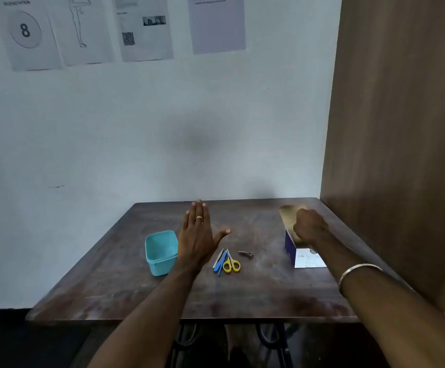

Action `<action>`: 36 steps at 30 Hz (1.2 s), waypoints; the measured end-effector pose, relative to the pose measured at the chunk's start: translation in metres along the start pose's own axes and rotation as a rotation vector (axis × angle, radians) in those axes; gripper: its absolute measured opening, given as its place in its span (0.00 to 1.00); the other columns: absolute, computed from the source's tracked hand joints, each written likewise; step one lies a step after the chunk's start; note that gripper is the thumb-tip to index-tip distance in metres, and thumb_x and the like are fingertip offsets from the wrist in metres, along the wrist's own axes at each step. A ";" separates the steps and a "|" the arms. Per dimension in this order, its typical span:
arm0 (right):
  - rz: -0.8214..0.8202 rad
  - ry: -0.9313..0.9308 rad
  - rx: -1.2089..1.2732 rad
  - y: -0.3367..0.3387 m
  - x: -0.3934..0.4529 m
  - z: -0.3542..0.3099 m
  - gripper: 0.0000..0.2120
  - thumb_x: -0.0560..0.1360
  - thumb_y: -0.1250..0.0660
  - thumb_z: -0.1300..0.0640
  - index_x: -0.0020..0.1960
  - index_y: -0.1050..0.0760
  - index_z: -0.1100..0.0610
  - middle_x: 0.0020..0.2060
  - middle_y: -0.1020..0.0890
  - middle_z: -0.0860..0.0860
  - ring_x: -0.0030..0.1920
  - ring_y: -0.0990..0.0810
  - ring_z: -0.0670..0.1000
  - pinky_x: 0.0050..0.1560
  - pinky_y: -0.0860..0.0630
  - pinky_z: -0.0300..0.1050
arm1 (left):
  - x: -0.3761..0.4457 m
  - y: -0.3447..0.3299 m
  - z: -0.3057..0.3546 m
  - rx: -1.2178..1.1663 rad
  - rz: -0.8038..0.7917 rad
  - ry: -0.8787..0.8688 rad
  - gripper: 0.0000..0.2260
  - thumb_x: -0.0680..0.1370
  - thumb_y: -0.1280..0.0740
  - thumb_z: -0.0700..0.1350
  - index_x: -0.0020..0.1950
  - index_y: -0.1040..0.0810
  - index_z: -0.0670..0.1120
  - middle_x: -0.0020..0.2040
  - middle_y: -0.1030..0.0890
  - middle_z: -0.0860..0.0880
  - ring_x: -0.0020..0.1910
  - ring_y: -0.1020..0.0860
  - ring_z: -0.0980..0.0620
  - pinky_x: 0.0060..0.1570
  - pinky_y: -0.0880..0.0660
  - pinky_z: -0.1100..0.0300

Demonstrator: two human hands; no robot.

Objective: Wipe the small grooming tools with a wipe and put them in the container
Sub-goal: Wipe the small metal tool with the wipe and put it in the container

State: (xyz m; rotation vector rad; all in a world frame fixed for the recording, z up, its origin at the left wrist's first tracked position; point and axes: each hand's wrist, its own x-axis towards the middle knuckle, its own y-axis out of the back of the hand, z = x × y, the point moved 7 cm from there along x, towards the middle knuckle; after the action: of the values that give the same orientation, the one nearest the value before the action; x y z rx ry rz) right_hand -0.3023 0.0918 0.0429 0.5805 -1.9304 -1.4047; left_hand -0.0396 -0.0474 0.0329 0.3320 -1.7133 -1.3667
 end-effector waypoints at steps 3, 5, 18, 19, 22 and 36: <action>-0.114 -0.026 0.005 -0.013 0.002 0.009 0.13 0.80 0.38 0.56 0.60 0.25 0.62 0.61 0.20 0.60 0.60 0.21 0.60 0.53 0.25 0.48 | 0.003 -0.015 -0.001 -0.009 -0.060 0.010 0.41 0.79 0.53 0.68 0.80 0.54 0.38 0.81 0.52 0.40 0.80 0.55 0.44 0.77 0.55 0.51; -0.171 -0.037 0.011 -0.022 0.003 0.012 0.13 0.80 0.36 0.53 0.59 0.26 0.61 0.61 0.21 0.60 0.58 0.21 0.59 0.52 0.24 0.49 | 0.003 -0.028 0.000 0.016 -0.119 -0.020 0.35 0.82 0.44 0.59 0.79 0.52 0.38 0.80 0.49 0.39 0.80 0.51 0.42 0.77 0.51 0.50; -0.283 -0.031 0.045 -0.069 0.018 0.027 0.14 0.77 0.37 0.54 0.59 0.22 0.59 0.59 0.20 0.60 0.56 0.20 0.62 0.47 0.23 0.48 | -0.001 -0.071 -0.008 -0.143 -0.277 0.089 0.12 0.77 0.33 0.49 0.46 0.21 0.39 0.48 0.18 0.40 0.48 0.20 0.40 0.40 0.29 0.53; -0.282 -0.033 0.031 -0.070 0.019 0.026 0.14 0.77 0.37 0.55 0.60 0.22 0.59 0.59 0.20 0.60 0.57 0.20 0.63 0.48 0.23 0.48 | -0.001 -0.074 -0.009 -0.161 -0.287 0.099 0.13 0.77 0.33 0.50 0.45 0.20 0.40 0.47 0.18 0.40 0.47 0.20 0.41 0.38 0.30 0.54; -0.268 -0.025 -0.021 -0.072 0.022 0.024 0.15 0.78 0.38 0.56 0.62 0.23 0.59 0.62 0.20 0.60 0.61 0.21 0.62 0.54 0.25 0.49 | 0.000 -0.082 -0.009 -0.202 -0.318 0.121 0.13 0.76 0.31 0.51 0.41 0.19 0.41 0.43 0.17 0.41 0.43 0.19 0.43 0.36 0.32 0.56; -0.252 -0.036 0.045 -0.071 0.025 0.025 0.10 0.76 0.35 0.60 0.56 0.23 0.61 0.57 0.20 0.63 0.55 0.20 0.65 0.47 0.25 0.49 | 0.007 -0.089 -0.011 -0.258 -0.365 0.239 0.07 0.74 0.32 0.43 0.43 0.15 0.44 0.40 0.16 0.45 0.39 0.18 0.46 0.40 0.20 0.54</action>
State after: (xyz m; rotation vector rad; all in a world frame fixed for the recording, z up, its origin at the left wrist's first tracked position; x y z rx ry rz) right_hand -0.3400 0.0683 -0.0226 0.8501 -1.9750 -1.5367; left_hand -0.0625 -0.0907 -0.0430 0.6558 -1.3021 -1.7138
